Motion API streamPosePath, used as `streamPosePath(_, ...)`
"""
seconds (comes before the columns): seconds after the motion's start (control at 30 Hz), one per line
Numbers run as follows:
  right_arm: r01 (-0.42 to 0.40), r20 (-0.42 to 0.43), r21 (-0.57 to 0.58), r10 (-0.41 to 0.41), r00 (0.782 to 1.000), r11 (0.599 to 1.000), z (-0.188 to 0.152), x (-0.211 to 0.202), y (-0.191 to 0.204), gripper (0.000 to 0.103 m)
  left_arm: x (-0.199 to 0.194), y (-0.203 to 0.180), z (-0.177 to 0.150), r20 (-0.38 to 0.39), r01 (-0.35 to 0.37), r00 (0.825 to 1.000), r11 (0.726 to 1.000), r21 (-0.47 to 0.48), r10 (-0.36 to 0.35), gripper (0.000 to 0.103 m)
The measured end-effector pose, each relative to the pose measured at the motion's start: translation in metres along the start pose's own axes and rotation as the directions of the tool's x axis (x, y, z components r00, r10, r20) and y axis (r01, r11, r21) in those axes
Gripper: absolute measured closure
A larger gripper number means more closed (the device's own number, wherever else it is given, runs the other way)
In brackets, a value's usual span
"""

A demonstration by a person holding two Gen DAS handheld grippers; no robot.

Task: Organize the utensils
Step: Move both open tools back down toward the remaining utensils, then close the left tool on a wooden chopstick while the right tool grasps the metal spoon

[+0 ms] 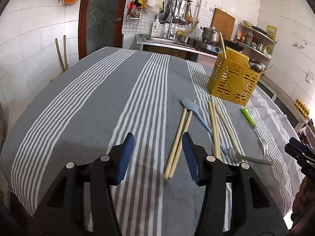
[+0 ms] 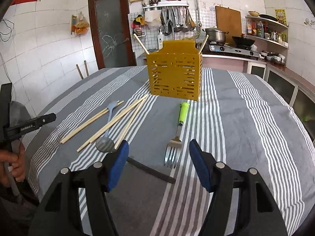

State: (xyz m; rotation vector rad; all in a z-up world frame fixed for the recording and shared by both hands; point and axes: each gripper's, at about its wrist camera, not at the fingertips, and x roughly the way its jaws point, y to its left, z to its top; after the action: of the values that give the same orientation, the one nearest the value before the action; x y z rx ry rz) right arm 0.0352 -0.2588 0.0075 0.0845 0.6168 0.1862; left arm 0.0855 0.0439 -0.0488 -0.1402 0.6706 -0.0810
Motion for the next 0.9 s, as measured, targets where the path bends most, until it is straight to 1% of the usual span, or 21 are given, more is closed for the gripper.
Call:
streamPosePath(0.1, 0.006, 0.016, 0.014, -0.006, 1.000, 1.000, -0.001, -0.005, 0.001, 0.039, -0.004, -0.007, -0.005, 0.011, 0.004, 1.000, 1.000, 0.016, -0.005, 0.052)
streamPosePath(0.17, 0.024, 0.019, 0.023, -0.024, 1.000, 0.999, -0.003, -0.007, 0.003, 0.039, -0.007, -0.012, -0.009, 0.011, 0.005, 1.000, 0.999, 0.034, -0.005, 0.052)
streamPosePath(0.3, 0.077, -0.005, 0.068, -0.077, 0.997, 0.995, -0.010, -0.007, 0.007, 0.039, -0.013, -0.022, -0.018, 0.012, 0.008, 1.000, 0.997, 0.083, -0.009, 0.052)
streamPosePath(0.5, 0.045, -0.050, 0.058, -0.043, 0.998, 0.997, -0.025, 0.002, 0.024, 0.039, -0.013, -0.023, -0.024, -0.007, 0.019, 1.000, 0.994, 0.105, -0.019, 0.052)
streamPosePath(0.67, 0.048, -0.062, 0.035, -0.046, 0.997, 0.998, -0.026, 0.007, 0.033, 0.039, -0.009, -0.021, -0.023, -0.015, 0.025, 1.000, 0.994, 0.106, -0.024, 0.052)
streamPosePath(0.9, 0.060, -0.096, 0.022, -0.057, 0.994, 0.998, -0.024, 0.022, 0.033, 0.039, 0.000, -0.021, -0.020, -0.027, 0.033, 0.999, 0.994, 0.102, -0.031, 0.051)
